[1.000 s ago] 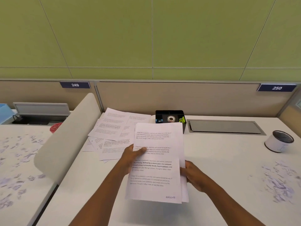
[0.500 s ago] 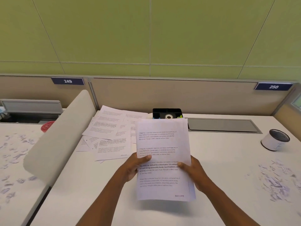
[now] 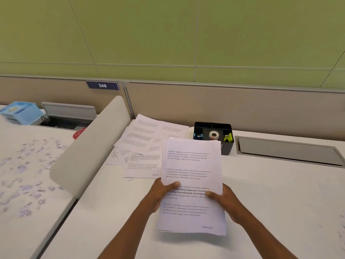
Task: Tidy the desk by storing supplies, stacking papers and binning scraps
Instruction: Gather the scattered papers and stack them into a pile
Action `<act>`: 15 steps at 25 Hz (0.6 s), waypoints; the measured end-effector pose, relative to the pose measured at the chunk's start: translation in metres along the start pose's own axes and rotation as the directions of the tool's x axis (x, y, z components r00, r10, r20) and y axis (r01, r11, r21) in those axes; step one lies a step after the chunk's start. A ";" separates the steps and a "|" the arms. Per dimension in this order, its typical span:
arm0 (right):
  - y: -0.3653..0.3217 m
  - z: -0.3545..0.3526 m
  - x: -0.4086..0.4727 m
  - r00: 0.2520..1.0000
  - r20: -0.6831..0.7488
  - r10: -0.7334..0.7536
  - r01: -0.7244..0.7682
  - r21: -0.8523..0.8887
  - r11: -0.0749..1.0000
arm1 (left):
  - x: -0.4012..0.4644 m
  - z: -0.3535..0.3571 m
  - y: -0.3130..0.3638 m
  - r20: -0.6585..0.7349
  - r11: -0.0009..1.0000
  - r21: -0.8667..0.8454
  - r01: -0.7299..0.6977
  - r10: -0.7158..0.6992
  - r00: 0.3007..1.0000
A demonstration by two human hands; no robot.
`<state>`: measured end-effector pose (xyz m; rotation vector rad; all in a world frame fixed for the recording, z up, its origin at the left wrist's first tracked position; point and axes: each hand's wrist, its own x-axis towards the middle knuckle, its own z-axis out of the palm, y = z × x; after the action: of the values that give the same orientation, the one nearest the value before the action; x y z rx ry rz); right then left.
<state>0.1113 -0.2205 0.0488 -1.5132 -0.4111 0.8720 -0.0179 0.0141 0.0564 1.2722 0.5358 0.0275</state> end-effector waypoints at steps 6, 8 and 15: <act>-0.002 0.019 0.037 1.000 -0.018 -0.003 0.002 -0.042 0.999 | 0.029 -0.037 0.004 -0.008 0.999 0.035 0.018 -0.018 1.000; -0.003 0.026 0.049 0.998 -0.069 0.000 0.000 0.003 1.000 | 0.045 -0.051 0.014 -0.024 0.989 0.146 -0.026 0.030 0.999; 0.019 0.038 0.082 0.965 -0.251 0.082 -0.054 0.116 0.992 | 0.135 -0.135 0.032 -0.224 0.278 0.949 0.149 0.262 0.939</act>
<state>0.1319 -0.1392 0.0103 -1.5227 -0.1215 0.7285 0.0553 0.1866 0.0105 2.5825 0.8667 -0.0278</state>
